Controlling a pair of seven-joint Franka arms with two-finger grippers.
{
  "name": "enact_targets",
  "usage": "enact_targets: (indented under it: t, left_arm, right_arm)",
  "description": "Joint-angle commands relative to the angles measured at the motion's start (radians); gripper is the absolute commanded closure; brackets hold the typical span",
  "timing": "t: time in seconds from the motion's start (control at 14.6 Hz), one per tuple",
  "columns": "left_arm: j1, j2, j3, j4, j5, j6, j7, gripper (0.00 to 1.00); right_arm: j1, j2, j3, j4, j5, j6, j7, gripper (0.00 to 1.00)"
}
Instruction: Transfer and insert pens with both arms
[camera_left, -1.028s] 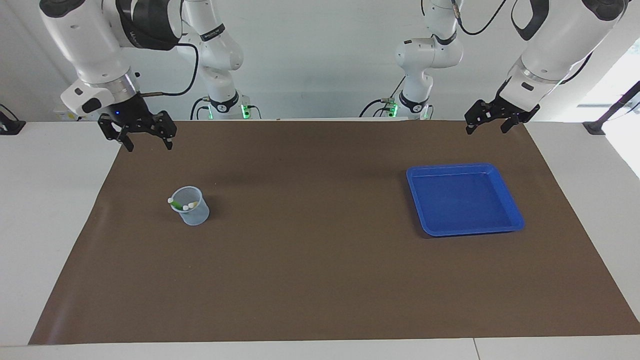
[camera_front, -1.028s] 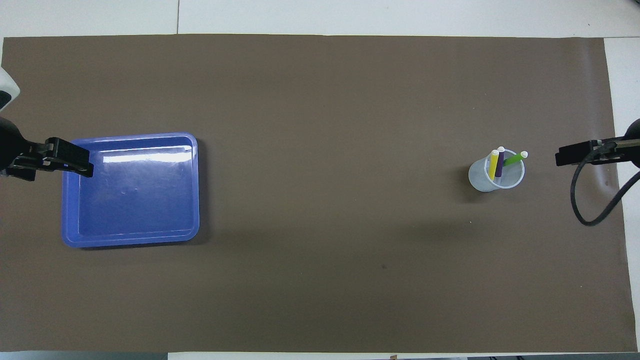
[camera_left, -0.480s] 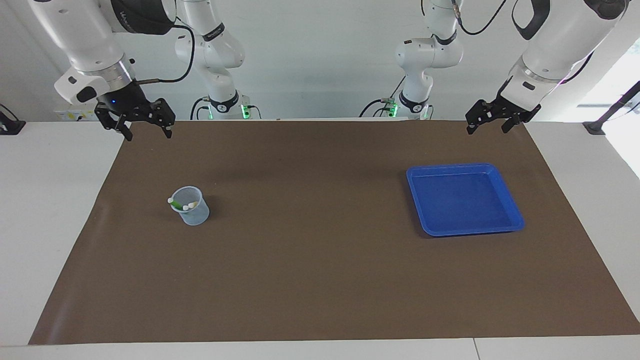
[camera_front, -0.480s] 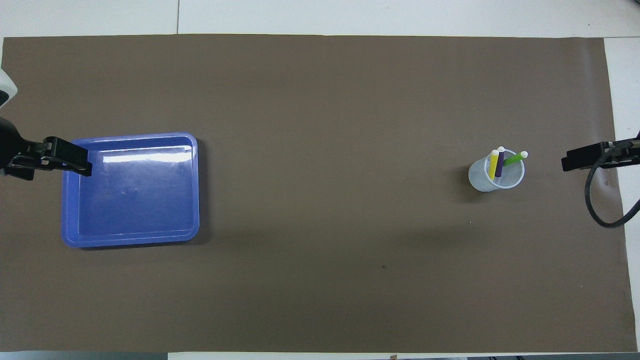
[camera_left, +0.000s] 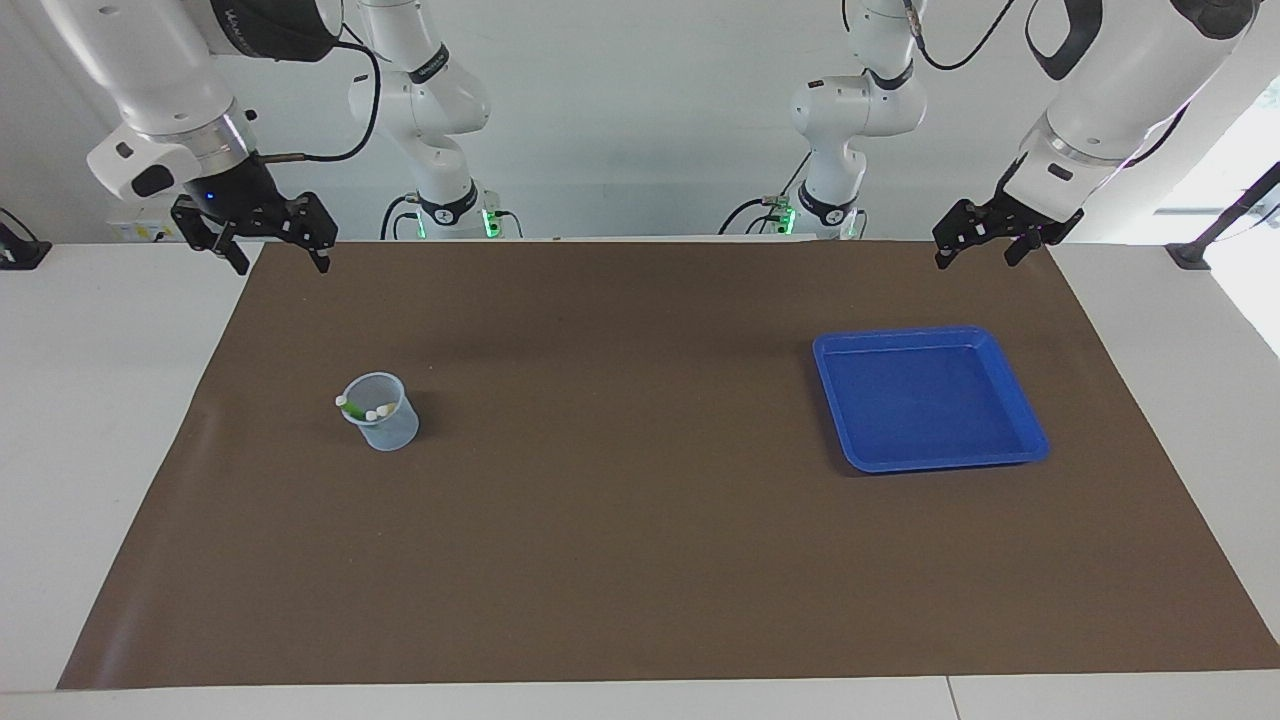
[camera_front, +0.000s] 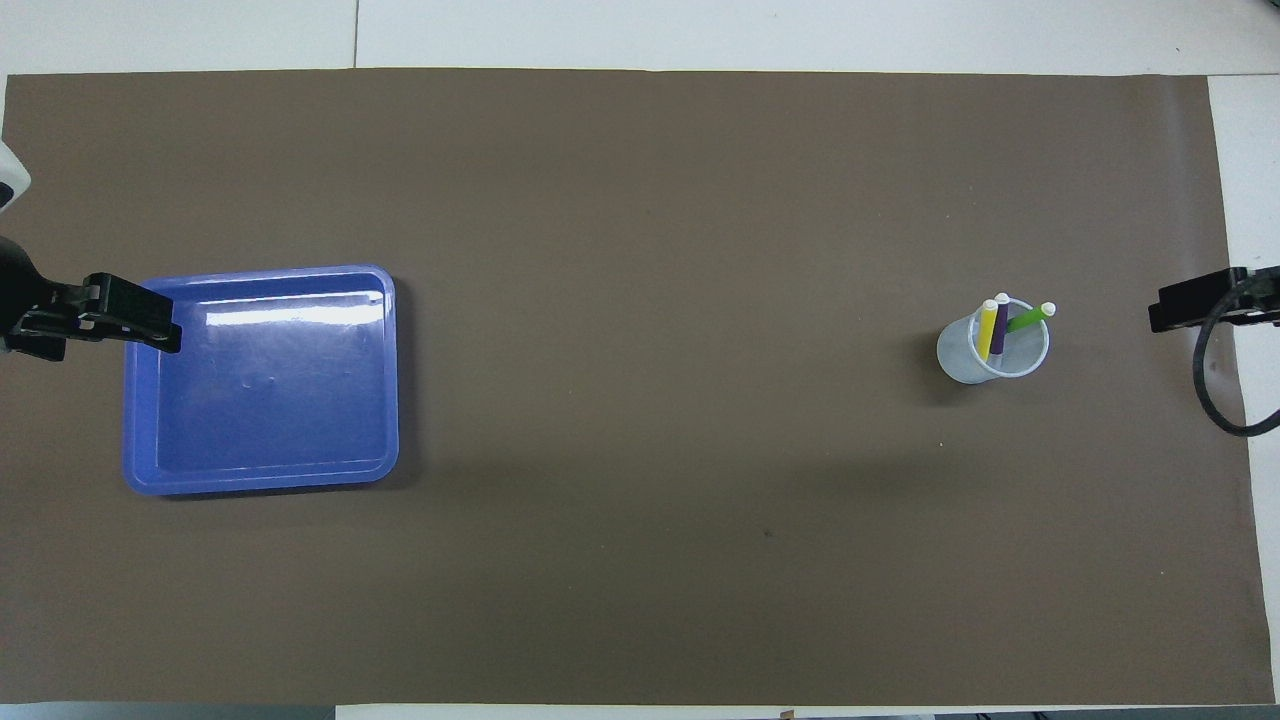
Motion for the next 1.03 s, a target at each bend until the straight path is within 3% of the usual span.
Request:
enact_targets:
  t: [0.0, 0.96]
  left_arm:
    - [0.001, -0.016, 0.003, -0.016, 0.014, 0.013, 0.006, 0.00]
    - [0.001, -0.016, 0.003, -0.016, 0.014, 0.013, 0.006, 0.00]
  right_arm:
    - [0.005, 0.026, 0.003, 0.044, -0.027, -0.044, 0.029, 0.00]
    - [0.005, 0.012, 0.043, 0.024, -0.021, -0.060, 0.144, 0.00]
